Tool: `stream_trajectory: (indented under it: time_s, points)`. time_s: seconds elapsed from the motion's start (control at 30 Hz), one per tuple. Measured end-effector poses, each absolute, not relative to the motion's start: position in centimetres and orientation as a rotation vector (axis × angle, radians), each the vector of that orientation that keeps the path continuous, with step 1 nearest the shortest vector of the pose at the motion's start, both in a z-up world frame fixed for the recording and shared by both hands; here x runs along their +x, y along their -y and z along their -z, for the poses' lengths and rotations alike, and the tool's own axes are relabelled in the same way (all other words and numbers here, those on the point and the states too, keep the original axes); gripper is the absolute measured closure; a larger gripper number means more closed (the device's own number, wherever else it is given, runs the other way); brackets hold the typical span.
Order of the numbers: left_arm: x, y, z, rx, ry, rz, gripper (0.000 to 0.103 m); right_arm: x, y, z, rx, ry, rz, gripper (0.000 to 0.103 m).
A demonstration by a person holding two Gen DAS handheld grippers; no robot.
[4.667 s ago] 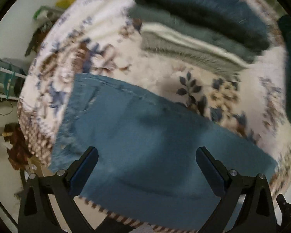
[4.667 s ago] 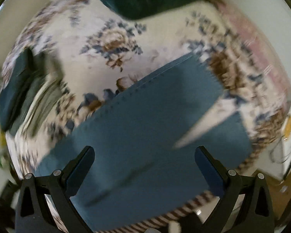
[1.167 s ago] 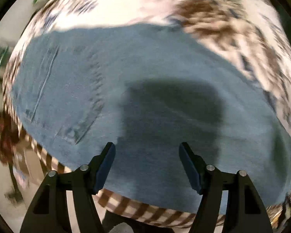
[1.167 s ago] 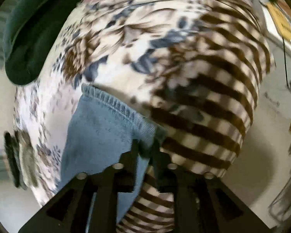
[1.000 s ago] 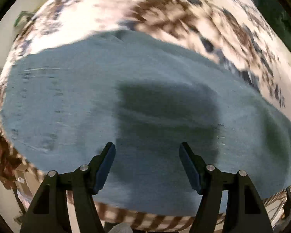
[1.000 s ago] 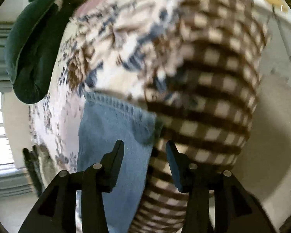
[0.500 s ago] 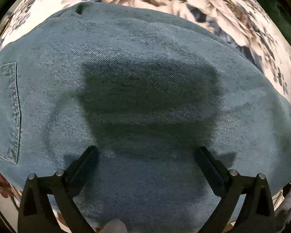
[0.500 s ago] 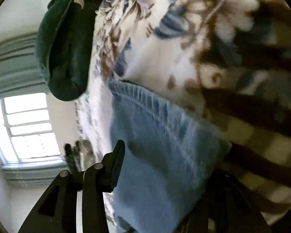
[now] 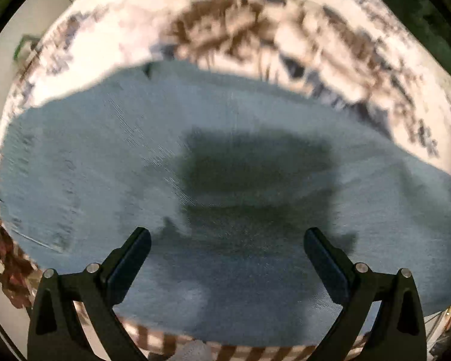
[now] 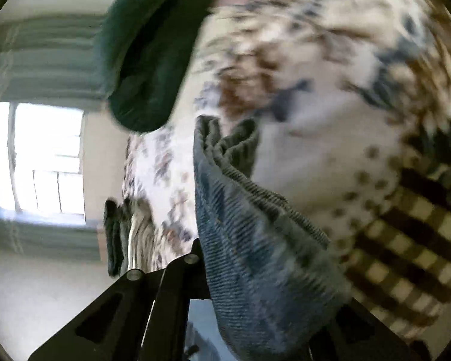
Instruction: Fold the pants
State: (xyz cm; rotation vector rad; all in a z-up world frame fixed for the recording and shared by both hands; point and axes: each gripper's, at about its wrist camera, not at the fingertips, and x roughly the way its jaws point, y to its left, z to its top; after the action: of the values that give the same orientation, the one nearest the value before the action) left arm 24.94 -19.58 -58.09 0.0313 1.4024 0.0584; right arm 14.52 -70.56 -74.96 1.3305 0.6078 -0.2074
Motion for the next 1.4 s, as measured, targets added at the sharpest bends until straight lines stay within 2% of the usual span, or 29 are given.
stream_trajectory:
  time_s: [0.2,0.43,0.63,0.87,0.93,1.0,1.07,1.13,1.23,1.4]
  points:
    - [24.0,18.6,52.8,0.073,-1.263,-0.056,0.0,18.0,64.5,66.5,1.13,-0.618,0.111,0.097]
    - [24.9,12.4,50.2,0.047,-1.217,-0.101,0.0,22.1,54.2,63.2,0.986,-0.692,0.03,0.097]
    - [23.7,5.4,50.3,-0.045,-1.237,-0.172,0.0,25.6,43.4,65.0,0.88,-0.823,-0.038,0.097]
    - [20.4,-4.1,52.5,-0.106,-1.298,-0.296,0.0,29.2,29.4,73.5,0.618,-1.056,-0.071,0.096]
    - [19.5,-6.1,53.1,-0.118,-1.315,-0.324,0.0,29.7,26.3,75.2,0.541,-1.143,-0.036,0.087]
    - [18.5,-8.2,53.7,-0.139,-1.334,-0.358,0.0,30.3,23.7,76.0,0.519,-1.244,-0.049,0.064]
    - [17.3,-10.2,54.1,-0.168,-1.347,-0.389,0.0,30.7,22.2,75.3,0.556,-1.297,-0.173,0.046]
    - [16.5,-11.7,54.5,-0.199,-1.36,-0.415,0.0,30.7,22.1,74.2,0.698,-1.353,-0.342,0.046]
    - [15.1,-14.0,55.0,-0.28,-1.349,-0.456,0.0,30.7,24.7,72.9,0.795,-1.377,-0.284,0.045]
    - [14.4,-16.1,55.6,-0.377,-1.321,-0.535,0.0,32.9,25.5,71.8,0.663,-1.426,-0.142,0.043]
